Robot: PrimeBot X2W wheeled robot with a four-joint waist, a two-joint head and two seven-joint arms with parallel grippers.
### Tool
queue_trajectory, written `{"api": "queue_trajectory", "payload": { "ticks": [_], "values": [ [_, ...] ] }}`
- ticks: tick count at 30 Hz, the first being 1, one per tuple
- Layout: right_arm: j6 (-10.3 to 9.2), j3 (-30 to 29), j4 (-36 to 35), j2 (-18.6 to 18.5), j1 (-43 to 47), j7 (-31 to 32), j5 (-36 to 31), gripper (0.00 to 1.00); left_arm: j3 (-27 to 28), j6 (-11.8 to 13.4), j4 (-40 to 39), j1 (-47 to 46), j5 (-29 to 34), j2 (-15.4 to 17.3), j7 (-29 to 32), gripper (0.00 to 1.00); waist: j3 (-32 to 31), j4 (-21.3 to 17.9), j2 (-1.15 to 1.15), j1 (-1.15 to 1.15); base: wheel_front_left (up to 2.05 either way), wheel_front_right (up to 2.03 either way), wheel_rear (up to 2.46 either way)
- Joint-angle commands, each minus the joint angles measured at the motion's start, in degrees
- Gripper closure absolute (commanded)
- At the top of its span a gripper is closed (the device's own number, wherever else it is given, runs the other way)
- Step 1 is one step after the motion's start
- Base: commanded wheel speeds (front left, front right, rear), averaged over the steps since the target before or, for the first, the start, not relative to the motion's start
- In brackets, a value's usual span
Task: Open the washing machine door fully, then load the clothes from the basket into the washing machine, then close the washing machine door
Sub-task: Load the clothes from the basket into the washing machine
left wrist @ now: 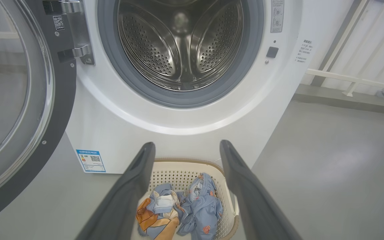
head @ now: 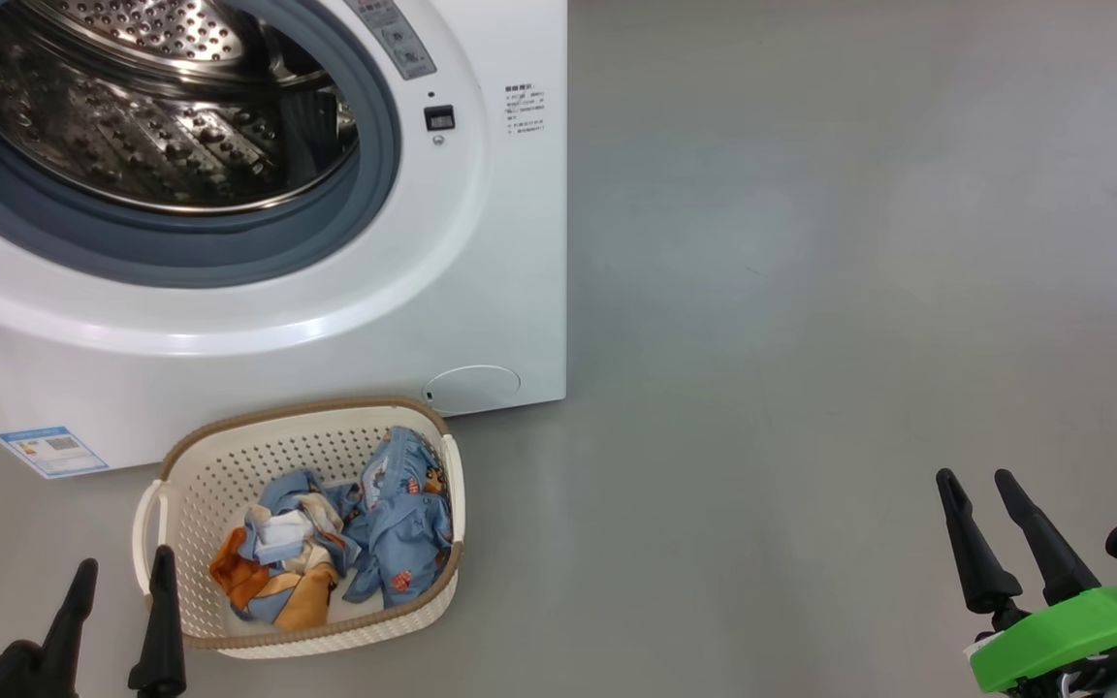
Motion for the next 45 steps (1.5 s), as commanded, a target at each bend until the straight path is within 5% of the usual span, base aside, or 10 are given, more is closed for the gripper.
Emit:
{"api": "queue_trajectory", "payload": {
  "ticks": [1,29,45],
  "values": [
    [0.08,0.6,-1.5,-1.0,-0.8,-0.8,-0.6,0.00,2.3,-0.1,-1.1,-2.4,-0.5,1.1,-0.3,0.00,0.2,0.0,0.00,0.00,0.00,0.00,0.00],
    [0.08,0.5,-1.8,-0.1,-2.1,-0.8,-0.9,0.00,2.0,-0.1,-0.5,-5.3,0.0,1.2,-0.3,0.00,2.6,0.1,0.00,0.00,0.65,-1.07,0.42],
    [0.08,0.9,-1.7,-0.1,-2.1,-0.8,-0.9,0.00,1.3,-0.1,1.0,-5.6,0.8,0.3,-0.3,0.00,2.7,0.5,0.00,0.00,0.12,-0.12,0.00]
  ]
}}
